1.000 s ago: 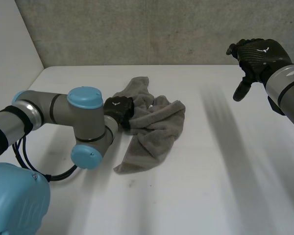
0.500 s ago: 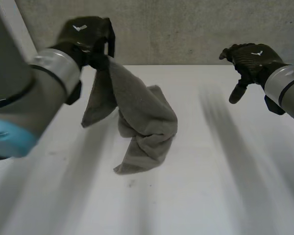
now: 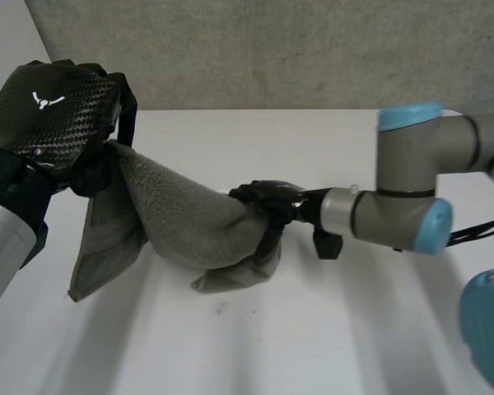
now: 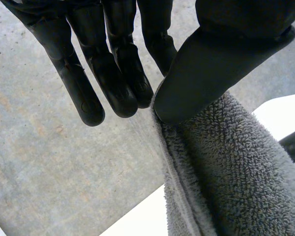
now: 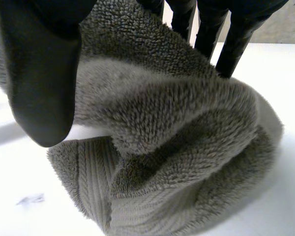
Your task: Fold the towel.
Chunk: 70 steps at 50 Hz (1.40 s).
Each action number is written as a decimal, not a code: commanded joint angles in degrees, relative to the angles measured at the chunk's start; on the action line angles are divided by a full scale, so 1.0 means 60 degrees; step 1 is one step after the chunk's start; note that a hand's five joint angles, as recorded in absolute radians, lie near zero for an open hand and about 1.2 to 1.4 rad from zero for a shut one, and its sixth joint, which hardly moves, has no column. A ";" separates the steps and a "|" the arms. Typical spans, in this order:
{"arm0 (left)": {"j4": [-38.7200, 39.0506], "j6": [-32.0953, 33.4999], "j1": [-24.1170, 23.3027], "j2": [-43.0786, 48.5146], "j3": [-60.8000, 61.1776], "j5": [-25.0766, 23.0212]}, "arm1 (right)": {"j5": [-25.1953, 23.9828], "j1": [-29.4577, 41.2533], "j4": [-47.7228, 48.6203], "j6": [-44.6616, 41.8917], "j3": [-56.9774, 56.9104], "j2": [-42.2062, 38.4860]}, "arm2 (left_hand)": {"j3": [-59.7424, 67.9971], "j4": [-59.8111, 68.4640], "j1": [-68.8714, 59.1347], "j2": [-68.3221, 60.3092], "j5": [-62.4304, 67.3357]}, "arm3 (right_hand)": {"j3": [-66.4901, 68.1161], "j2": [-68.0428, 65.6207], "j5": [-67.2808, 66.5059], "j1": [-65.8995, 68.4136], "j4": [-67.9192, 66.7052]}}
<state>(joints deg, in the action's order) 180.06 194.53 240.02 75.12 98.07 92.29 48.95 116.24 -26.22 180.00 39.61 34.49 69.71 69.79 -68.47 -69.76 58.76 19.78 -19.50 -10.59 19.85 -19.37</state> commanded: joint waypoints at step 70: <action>0.3549 -0.0034 0.1364 0.1469 0.3020 -0.0850 | 0.4688 0.0329 -0.0226 -0.3852 0.2352 0.3294 | 0.1715 0.1702 -0.1921 -0.1707 0.1873 | -0.0189 0.0143 0.0324 -0.0202 0.0121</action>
<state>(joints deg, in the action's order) 201.25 194.27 248.09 87.80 112.14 87.18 77.53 117.64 -20.69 157.40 61.28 62.37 69.72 69.81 -68.74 -69.77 58.77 14.47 -14.30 -4.47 14.75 -14.91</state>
